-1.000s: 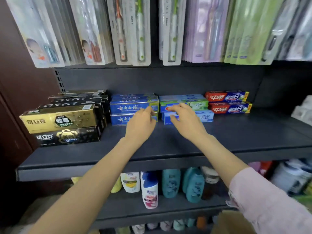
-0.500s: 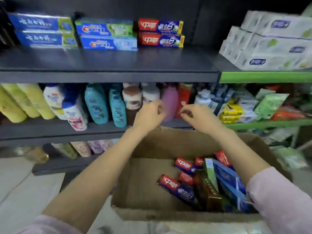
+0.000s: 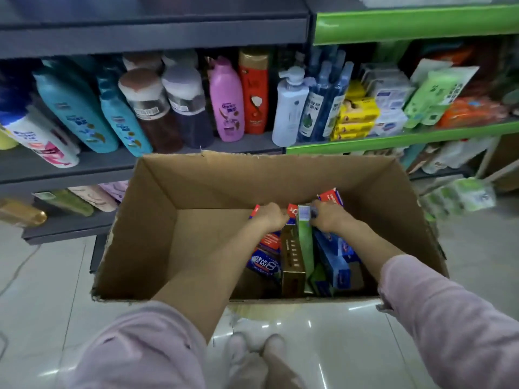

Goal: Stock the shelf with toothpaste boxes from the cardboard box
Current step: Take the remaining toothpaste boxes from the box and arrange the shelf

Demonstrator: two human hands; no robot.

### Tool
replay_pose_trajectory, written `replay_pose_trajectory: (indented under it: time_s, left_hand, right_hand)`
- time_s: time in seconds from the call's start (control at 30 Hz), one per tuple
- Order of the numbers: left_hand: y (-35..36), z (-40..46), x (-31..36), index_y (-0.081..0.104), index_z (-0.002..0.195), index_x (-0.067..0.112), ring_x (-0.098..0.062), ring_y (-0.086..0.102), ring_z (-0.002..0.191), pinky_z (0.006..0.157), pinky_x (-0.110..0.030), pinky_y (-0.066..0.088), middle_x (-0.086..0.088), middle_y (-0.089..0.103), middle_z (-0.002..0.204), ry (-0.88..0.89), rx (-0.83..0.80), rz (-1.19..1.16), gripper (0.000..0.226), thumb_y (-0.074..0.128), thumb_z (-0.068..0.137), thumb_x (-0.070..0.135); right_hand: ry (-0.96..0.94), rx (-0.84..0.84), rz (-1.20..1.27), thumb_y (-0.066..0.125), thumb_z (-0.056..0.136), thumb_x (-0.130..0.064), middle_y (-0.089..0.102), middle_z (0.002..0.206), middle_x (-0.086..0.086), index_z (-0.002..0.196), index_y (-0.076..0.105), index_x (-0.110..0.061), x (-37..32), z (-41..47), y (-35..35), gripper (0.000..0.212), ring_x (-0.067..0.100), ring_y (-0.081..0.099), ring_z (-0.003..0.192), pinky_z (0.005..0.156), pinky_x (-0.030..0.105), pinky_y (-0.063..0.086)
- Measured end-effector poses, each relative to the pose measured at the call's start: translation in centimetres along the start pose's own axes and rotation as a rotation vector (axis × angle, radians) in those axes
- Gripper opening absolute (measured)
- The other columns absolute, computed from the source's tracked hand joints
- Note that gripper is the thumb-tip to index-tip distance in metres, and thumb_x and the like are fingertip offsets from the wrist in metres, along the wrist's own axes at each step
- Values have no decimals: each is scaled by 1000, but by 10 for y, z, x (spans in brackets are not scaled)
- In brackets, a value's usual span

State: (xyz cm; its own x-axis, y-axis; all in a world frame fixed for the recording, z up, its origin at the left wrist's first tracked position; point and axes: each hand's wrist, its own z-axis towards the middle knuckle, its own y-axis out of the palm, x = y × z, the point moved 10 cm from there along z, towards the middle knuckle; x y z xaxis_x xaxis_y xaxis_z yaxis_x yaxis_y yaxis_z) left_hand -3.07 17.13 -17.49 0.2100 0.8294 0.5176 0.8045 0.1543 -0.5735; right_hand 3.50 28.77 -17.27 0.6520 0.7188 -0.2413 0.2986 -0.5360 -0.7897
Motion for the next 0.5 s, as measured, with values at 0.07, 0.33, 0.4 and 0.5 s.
replay_pose_trajectory:
  time_s: [0.07,0.33,0.4,0.5]
  left_hand:
    - [27,1,-7,52,124,1,-34,55,118,87,-35,45,-17,56,130,-94,-106,-79,40,45,98,30]
    - [80,1,-36,52,110,8,-18,56,64,62,-32,51,-6,57,79,-333,-298,-437,30,62,86,23]
    - [58,4,-37,44,127,4,-19,60,68,57,-25,51,-7,61,88,-297,-182,-536,50,60,82,20]
    - [13,-2,-34,14,150,15,-32,49,123,94,-35,46,-15,41,143,-197,-12,-586,84,60,81,27]
  right_hand:
    - [-2,-28,40,57,89,-25,50,134,13,135,45,-17,12,8,15,48,33,48,122,103,41,40]
    - [151,44,414,52,92,-10,57,122,21,122,51,2,39,-9,3,32,34,56,112,91,37,46]
    - [185,54,660,53,91,-11,64,109,22,115,56,1,43,-13,3,27,32,64,94,84,40,51]
    - [197,25,935,57,87,-12,65,76,13,99,59,-3,35,-26,3,15,22,62,63,60,30,50]
